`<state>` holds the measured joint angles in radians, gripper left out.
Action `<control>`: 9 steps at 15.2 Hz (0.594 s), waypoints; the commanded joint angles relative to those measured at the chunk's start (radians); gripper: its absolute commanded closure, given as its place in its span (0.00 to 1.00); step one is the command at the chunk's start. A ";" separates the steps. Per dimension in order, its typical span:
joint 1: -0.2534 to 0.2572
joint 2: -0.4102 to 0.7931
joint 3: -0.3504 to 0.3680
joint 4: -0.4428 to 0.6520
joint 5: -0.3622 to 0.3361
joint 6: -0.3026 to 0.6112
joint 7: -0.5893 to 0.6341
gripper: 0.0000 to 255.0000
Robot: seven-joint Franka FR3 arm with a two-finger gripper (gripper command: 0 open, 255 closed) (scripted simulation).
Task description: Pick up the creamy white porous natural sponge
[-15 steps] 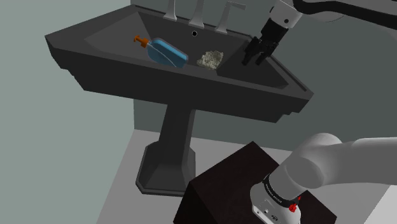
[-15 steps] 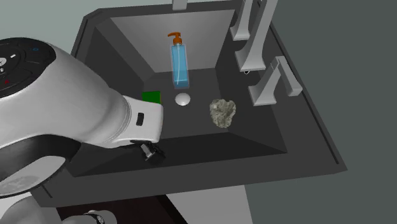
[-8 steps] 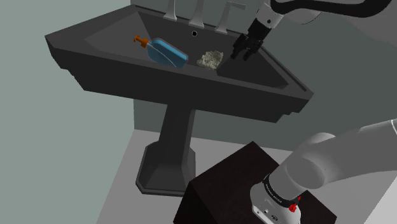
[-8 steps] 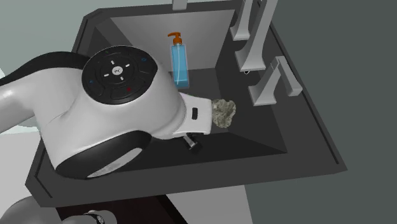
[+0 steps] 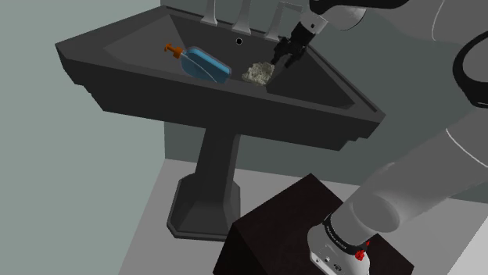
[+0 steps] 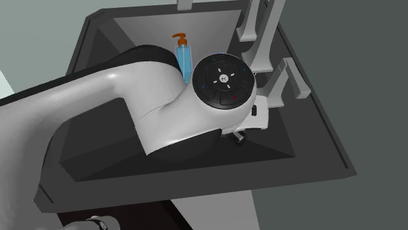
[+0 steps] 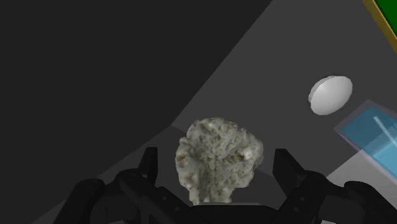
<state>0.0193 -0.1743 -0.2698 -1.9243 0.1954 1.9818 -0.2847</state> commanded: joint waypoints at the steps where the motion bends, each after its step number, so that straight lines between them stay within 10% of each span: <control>1: 0.002 0.079 -0.018 0.073 0.046 0.005 -0.034 0.00; 9: -0.002 0.131 -0.026 0.044 0.088 0.082 -0.078 0.00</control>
<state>0.0177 -0.0447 -0.2954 -1.8676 0.2811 2.0498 -0.3586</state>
